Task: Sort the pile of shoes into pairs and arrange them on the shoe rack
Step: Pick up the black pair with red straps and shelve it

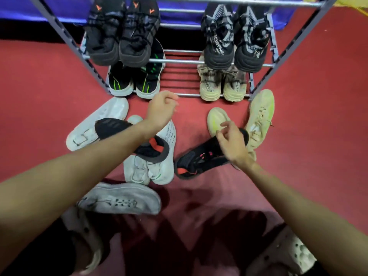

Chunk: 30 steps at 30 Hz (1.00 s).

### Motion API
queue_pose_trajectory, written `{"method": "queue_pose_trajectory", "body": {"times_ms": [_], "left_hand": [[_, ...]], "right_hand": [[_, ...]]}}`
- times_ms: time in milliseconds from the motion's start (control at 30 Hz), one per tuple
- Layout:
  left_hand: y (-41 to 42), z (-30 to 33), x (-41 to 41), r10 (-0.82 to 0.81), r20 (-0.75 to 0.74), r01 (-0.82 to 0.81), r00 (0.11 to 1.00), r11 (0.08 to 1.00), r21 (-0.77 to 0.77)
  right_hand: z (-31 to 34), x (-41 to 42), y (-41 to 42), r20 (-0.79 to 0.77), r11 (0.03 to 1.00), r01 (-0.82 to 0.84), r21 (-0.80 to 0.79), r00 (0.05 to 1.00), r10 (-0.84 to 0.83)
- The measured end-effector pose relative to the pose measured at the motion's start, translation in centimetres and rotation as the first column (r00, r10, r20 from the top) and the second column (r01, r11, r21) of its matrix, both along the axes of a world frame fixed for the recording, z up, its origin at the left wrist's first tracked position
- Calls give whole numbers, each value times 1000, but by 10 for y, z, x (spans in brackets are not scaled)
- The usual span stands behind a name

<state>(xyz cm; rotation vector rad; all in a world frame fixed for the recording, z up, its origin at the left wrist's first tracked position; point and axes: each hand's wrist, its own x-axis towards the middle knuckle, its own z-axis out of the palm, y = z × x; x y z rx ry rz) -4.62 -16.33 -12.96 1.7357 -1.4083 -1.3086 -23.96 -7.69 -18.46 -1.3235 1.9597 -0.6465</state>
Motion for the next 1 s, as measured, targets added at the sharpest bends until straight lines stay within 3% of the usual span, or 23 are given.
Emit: {"method": "queue_pose_trajectory", "body": {"times_ms": [133, 200, 300, 400, 500, 633, 800, 1000], "left_hand": [[47, -30, 49, 233, 178, -253, 956, 963, 94], [63, -40, 68, 364, 267, -400, 892, 912, 95], [79, -50, 81, 456, 323, -538, 829, 809, 238], [84, -59, 81, 462, 304, -549, 833, 752, 364], [82, -69, 77, 490, 189, -520, 851, 734, 437], [82, -78, 70, 518, 12, -446, 855, 723, 529], [85, -83, 68, 555, -68, -430, 829, 710, 558], [84, -82, 75, 565, -96, -411, 819, 696, 588]], "right_hand": [[-18, 26, 52, -12, 991, -114, 70, 993, 115], [-25, 35, 72, -13, 981, -160, 108, 987, 162], [-34, 44, 91, -43, 966, -166, 198, 983, 177], [-44, 53, 98, -68, 954, -67, 292, 994, 90], [-50, 69, 97, -23, 918, 132, 374, 991, -134], [-62, 86, 87, 104, 810, 380, 446, 877, -468], [-70, 99, 75, 296, 786, 347, 512, 788, -540], [-67, 106, 67, 339, 682, 456, 572, 626, -703]]}}
